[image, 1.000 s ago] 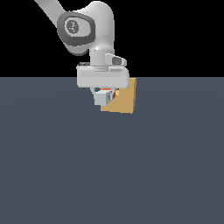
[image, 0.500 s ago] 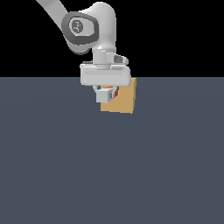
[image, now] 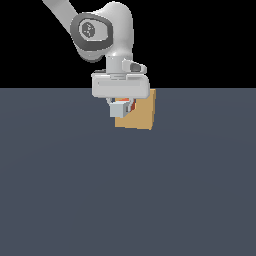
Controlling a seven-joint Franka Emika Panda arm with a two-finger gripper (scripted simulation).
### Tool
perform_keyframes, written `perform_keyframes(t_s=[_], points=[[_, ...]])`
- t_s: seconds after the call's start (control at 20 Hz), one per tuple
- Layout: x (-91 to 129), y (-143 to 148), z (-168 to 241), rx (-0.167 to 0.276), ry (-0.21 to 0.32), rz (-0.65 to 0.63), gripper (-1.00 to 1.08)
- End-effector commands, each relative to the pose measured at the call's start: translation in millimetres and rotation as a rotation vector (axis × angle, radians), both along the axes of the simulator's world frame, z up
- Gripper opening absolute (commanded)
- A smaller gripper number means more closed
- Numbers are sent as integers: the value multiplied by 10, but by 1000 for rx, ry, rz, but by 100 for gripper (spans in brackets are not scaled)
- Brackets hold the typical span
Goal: Insert the peg into the horizontal hole in a box.
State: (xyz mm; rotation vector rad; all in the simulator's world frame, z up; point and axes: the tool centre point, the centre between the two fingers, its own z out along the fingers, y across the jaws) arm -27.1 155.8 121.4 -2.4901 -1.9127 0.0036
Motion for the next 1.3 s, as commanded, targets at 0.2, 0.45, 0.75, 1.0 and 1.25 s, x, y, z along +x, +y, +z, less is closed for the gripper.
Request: perform_keyframes(t_s=[0.2,0.45,0.75,1.0,1.25], points=[[10,17,10,1,-2,1,-100],[47,171,12,1,-2,1,-100],[138,537,22,2,-4,1,-100],[218,821,30,2,-5,1,-100],[262,959,34,2,-6,1,-100]])
